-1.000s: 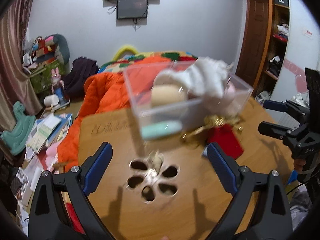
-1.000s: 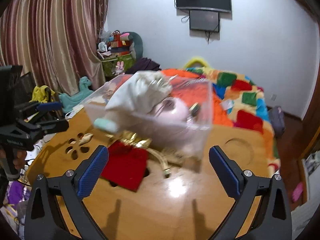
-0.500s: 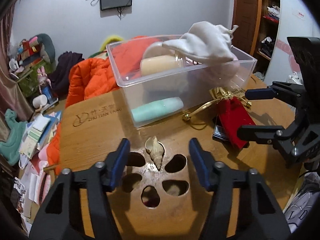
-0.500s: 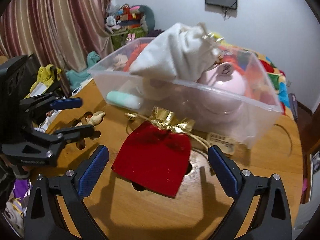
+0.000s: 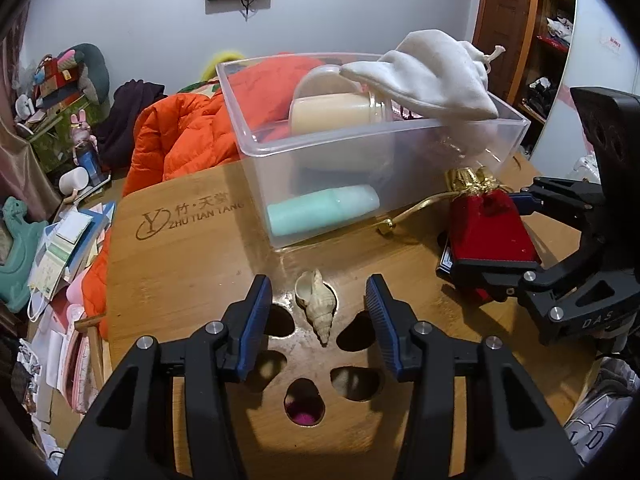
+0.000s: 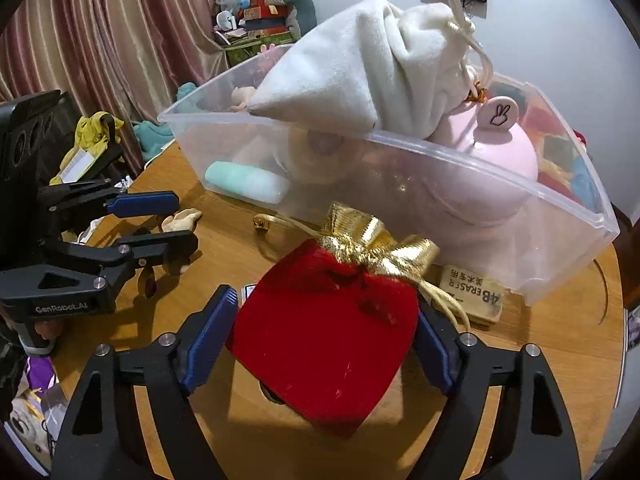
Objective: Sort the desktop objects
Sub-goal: 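Grasp the red velvet pouch with the right tool while the left grasps the seashell, then carry the red pouch and seashell into the clear box and open both tools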
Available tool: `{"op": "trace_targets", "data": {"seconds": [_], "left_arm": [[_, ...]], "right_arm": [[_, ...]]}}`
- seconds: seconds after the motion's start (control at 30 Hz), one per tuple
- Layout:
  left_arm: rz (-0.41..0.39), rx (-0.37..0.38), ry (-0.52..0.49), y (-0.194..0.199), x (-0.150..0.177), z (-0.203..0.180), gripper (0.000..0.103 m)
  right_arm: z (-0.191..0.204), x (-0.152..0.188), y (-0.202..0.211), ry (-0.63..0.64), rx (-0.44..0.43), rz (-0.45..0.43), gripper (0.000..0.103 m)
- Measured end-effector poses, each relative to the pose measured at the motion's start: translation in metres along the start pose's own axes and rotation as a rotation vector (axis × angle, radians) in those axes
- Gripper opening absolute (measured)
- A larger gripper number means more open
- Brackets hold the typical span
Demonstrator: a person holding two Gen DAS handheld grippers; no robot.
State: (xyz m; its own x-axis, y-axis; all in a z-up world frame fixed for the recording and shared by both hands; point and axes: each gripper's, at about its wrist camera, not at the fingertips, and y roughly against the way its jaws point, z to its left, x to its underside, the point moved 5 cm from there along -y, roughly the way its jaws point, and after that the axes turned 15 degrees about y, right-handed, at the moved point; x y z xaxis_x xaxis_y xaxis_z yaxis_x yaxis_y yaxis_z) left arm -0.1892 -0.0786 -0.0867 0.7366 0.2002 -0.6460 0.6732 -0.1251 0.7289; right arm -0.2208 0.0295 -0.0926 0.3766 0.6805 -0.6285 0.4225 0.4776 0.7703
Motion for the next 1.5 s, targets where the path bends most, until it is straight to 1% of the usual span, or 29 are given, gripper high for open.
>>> {"op": "trace_targets", "data": {"seconds": [0.07, 0.1, 0.13, 0.17, 0.23, 0.3, 0.37, 0.4, 0.43, 0.5, 0.57, 0.6, 0.73, 0.87, 1.07, 1.27, 1.5], "left_arm": [[-0.003, -0.011, -0.002, 0.000, 0.000, 0.000, 0.039], [-0.004, -0.016, -0.004, -0.001, -0.001, 0.000, 0.037], [-0.006, -0.024, -0.009, -0.001, -0.001, 0.000, 0.032], [-0.007, -0.028, -0.014, -0.001, -0.001, 0.000, 0.030], [-0.008, -0.040, -0.031, 0.000, 0.001, -0.003, 0.025], [-0.009, -0.048, -0.042, 0.000, 0.002, -0.004, 0.022], [-0.011, -0.054, -0.049, 0.001, 0.004, -0.005, 0.018], [-0.012, -0.058, -0.051, 0.001, 0.004, -0.005, 0.018], [-0.014, -0.064, -0.054, 0.002, 0.004, -0.005, 0.018], [-0.020, -0.077, -0.057, 0.003, 0.005, -0.005, 0.018], [-0.026, -0.088, -0.064, 0.005, 0.007, -0.008, 0.018], [-0.030, -0.093, -0.064, 0.005, 0.007, -0.007, 0.018], [-0.038, -0.067, -0.046, 0.015, 0.009, -0.010, 0.018], [-0.061, -0.057, -0.038, 0.026, 0.008, -0.013, 0.018], [-0.097, -0.031, -0.015, 0.041, 0.006, -0.022, 0.018], [-0.128, -0.005, -0.005, 0.055, 0.007, -0.034, 0.018], [-0.168, 0.008, -0.008, 0.069, 0.004, -0.047, 0.018]], "right_arm": [[0.000, -0.001, 0.001, 0.002, -0.002, -0.004, 0.075], [0.002, -0.002, 0.001, 0.004, -0.002, -0.006, 0.073], [0.002, -0.002, 0.001, 0.006, -0.004, -0.009, 0.070], [0.003, -0.001, 0.003, 0.009, -0.008, -0.012, 0.067], [0.005, -0.002, 0.003, 0.014, -0.012, -0.015, 0.058], [0.005, -0.001, 0.005, 0.014, -0.010, -0.022, 0.056], [0.004, -0.001, 0.009, 0.015, -0.008, -0.034, 0.051], [0.004, 0.000, 0.012, 0.014, -0.008, -0.041, 0.047], [0.003, 0.000, 0.014, 0.012, -0.010, -0.045, 0.040], [0.002, 0.000, 0.017, 0.005, -0.029, -0.048, 0.021], [0.000, 0.002, 0.017, -0.013, -0.058, -0.052, 0.020], [0.001, 0.001, 0.017, -0.013, -0.060, -0.053, 0.019], [-0.002, 0.004, 0.023, -0.027, -0.082, -0.079, 0.012], [-0.003, 0.004, 0.034, -0.044, -0.105, -0.116, 0.010], [0.008, 0.001, 0.050, -0.033, -0.091, -0.159, 0.010], [0.005, 0.009, 0.071, -0.010, -0.057, -0.180, 0.010], [-0.001, 0.018, 0.088, 0.009, -0.007, -0.189, 0.010]]}}
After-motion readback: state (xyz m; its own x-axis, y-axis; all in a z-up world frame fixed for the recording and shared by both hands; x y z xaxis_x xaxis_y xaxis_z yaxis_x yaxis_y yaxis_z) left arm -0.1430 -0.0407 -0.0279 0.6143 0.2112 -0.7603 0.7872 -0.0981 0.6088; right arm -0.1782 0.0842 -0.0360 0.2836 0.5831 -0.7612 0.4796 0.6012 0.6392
